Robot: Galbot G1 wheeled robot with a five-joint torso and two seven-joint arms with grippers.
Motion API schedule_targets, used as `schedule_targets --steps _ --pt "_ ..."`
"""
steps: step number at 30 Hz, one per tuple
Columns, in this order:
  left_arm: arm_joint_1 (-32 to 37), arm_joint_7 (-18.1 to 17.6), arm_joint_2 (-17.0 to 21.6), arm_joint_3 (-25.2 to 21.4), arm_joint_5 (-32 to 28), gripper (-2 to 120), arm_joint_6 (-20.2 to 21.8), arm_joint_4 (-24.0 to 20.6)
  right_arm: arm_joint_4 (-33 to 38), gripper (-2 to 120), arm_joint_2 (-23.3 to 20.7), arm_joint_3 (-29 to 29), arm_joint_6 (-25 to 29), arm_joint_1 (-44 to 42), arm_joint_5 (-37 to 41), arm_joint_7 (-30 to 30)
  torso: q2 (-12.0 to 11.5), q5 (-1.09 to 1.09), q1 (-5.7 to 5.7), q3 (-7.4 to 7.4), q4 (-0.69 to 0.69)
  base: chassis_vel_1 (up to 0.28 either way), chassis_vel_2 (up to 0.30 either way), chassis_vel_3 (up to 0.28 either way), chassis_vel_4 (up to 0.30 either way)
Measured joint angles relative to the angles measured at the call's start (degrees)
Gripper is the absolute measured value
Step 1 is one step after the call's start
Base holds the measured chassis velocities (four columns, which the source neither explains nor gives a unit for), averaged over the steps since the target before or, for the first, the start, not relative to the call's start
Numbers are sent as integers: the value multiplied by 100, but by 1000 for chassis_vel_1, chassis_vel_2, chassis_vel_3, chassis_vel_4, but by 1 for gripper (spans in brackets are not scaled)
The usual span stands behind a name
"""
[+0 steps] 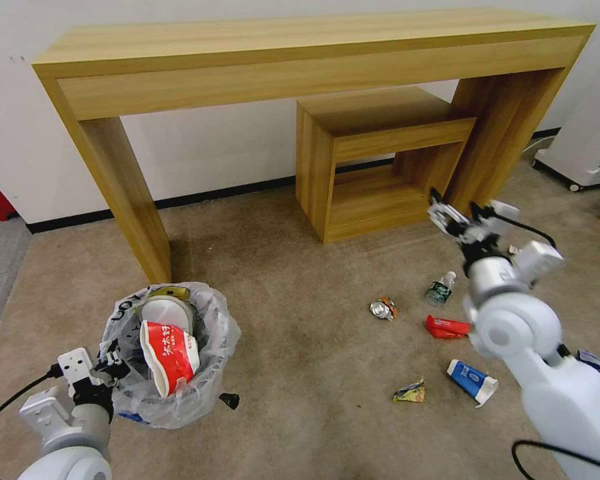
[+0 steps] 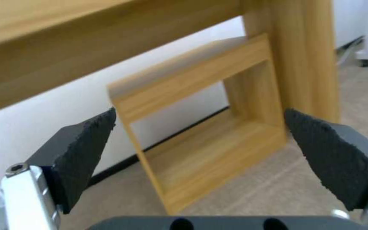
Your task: Pick up the trash bin and place the garbage on the floor into it.
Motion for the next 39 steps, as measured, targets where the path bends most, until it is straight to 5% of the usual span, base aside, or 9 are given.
schedule_targets --steps 39 --pt "96 81 -1 35 134 1 -140 -57 -493 100 507 136 222 -499 -944 -54 0 -2 0 0 0 -14 -12 -13 -15"
